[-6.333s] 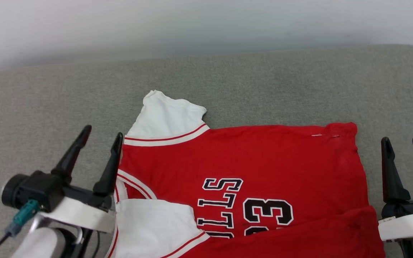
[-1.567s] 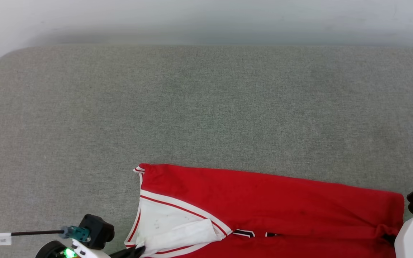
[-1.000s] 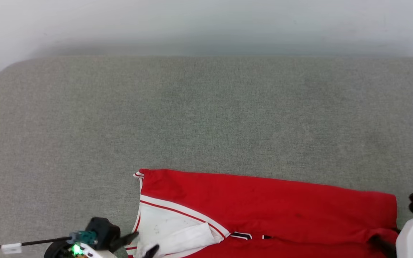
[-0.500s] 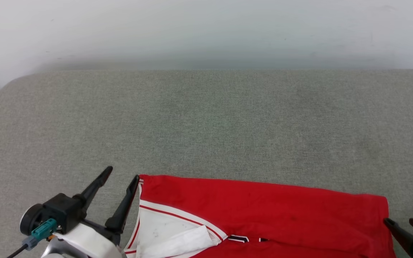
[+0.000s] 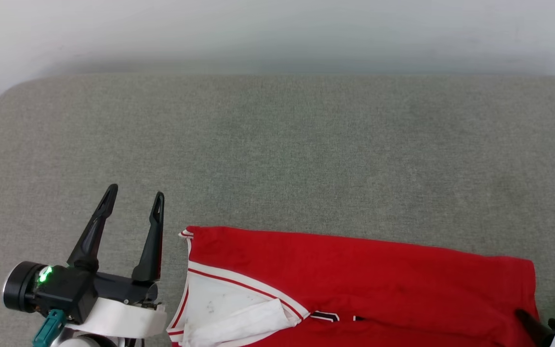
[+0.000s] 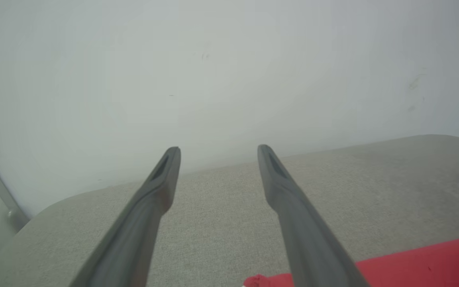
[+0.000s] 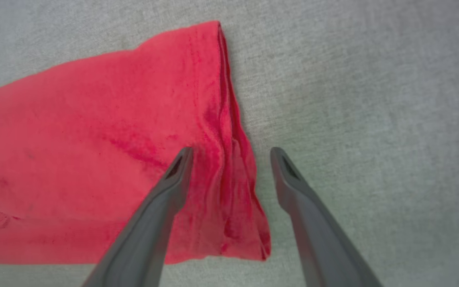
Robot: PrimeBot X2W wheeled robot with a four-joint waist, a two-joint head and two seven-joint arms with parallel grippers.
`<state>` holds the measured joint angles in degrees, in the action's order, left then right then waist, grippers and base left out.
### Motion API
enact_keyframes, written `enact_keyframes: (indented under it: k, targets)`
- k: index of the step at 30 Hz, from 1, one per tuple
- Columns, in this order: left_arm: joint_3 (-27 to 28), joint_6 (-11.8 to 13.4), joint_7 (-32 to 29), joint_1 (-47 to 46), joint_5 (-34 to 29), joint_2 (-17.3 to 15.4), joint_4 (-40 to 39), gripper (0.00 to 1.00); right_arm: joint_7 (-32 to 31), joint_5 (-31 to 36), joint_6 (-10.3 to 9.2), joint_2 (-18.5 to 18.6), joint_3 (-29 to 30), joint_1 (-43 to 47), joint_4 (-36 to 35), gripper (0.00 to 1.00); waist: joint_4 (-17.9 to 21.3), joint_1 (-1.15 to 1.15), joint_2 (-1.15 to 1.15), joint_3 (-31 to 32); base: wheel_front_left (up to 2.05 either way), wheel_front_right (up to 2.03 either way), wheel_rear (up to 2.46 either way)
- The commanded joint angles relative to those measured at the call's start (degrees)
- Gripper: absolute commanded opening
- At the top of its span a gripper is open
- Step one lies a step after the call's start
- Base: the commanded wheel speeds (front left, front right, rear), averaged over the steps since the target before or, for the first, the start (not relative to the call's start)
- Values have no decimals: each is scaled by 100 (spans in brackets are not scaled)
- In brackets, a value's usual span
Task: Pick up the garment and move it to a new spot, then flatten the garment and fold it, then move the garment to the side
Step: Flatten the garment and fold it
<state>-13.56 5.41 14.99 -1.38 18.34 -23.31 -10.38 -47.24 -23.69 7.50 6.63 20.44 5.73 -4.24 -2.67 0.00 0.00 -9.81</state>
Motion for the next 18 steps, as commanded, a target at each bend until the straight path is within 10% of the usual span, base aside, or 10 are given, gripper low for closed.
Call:
enact_keyframes:
  k: [1,15,16,17,18]
  targets:
    - [136,-119,24,112,-150,156,-25,100,90,34,-2,-42,45,-125,146,100,-28,0,0,-107,0,0,0]
    - [901,-991,25,158,-764,992,120,100,279,-371,33,-332,-893,42,1027,100,-126,0,0,-275,0,0,0]
    - [932,-1024,25,162,-794,1035,137,100,285,-382,33,-336,-939,68,1059,36,-124,0,0,-265,0,0,0]
    - [951,-1055,25,169,-821,1071,152,100,323,-388,33,-325,-972,78,1078,0,-121,0,0,-253,0,0,0]
    - [971,-1089,25,180,-846,1095,169,100,375,-406,33,-303,-1002,73,1072,0,-118,0,0,-237,0,0,0]
